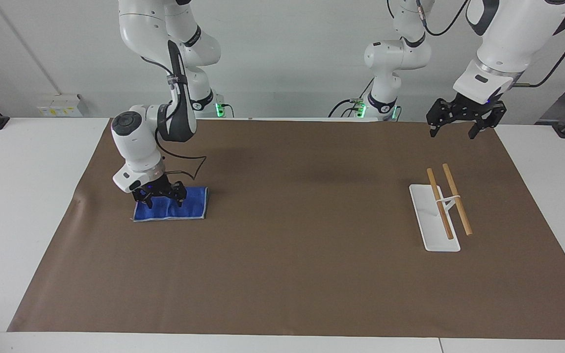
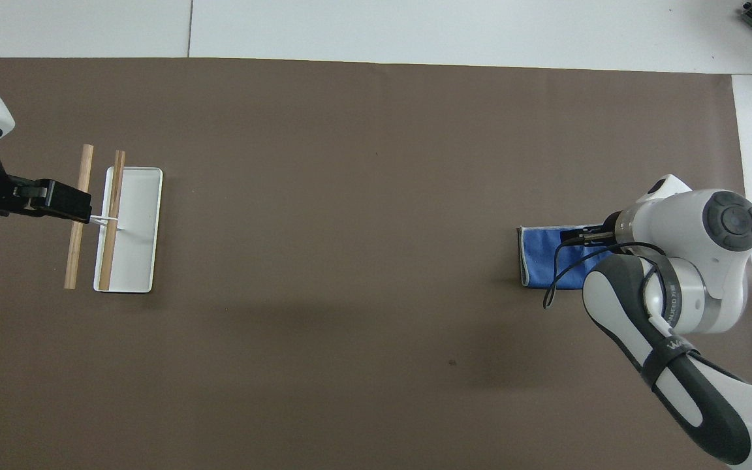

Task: Right arm passes towel to left arm to hang
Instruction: 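Lower the right gripper onto the blue towel and grasp it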

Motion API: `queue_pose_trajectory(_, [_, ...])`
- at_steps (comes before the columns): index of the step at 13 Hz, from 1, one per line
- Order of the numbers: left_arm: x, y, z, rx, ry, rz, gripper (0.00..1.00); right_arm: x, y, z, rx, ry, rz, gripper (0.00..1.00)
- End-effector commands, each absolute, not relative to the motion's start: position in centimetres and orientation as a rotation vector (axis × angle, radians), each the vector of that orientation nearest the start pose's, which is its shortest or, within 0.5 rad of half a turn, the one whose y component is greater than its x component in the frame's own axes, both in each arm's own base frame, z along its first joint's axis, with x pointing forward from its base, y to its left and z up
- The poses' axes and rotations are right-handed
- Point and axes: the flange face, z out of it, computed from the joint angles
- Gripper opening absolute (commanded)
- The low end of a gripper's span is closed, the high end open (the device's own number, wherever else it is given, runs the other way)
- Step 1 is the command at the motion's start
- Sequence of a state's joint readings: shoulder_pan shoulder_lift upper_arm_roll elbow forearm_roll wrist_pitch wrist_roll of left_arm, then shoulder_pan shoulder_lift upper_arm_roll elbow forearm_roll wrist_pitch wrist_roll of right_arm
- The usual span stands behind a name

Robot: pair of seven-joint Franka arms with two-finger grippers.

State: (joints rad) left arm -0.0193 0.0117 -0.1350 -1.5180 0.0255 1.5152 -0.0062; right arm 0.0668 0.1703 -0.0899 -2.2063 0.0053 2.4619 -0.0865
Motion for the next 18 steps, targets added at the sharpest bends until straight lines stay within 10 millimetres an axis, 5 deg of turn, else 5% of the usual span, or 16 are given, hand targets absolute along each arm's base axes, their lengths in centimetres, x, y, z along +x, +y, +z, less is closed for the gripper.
queue_pose_trajectory(1, [53.8, -7.7, 63.9, -3.093, 0.242, 0.032, 1.00, 54.9, -1.8, 30.0, -3.149, -0.131, -0.116, 1.00])
queue_pose_trajectory(9, [53.8, -7.7, 63.9, -3.093, 0.242, 0.032, 1.00, 53.9, -2.5, 28.8, -3.149, -0.114, -0.075, 1.00])
queue_pose_trajectory(10, [53.8, -7.8, 63.9, -3.094, 0.245, 0.032, 1.00, 53.9, -2.6, 28.5, -3.149, -0.121, -0.065, 0.94])
queue_pose_trajectory(12, [53.8, -7.7, 63.9, -3.093, 0.242, 0.032, 1.00, 53.9, -2.5, 28.4, -3.148, -0.148, -0.063, 0.57])
queue_pose_trajectory(15, [53.8, -7.7, 63.9, -3.093, 0.242, 0.032, 1.00, 54.0, -2.5, 28.3, -3.149, -0.138, -0.063, 0.23])
queue_pose_trajectory(16, [53.8, -7.7, 63.9, -3.093, 0.242, 0.032, 1.00, 54.1, -2.5, 28.4, -3.149, -0.129, -0.065, 0.03])
queue_pose_trajectory(18, [53.8, -7.7, 63.9, -3.093, 0.242, 0.032, 1.00, 54.4, -2.3, 28.6, -3.149, -0.131, -0.072, 0.00])
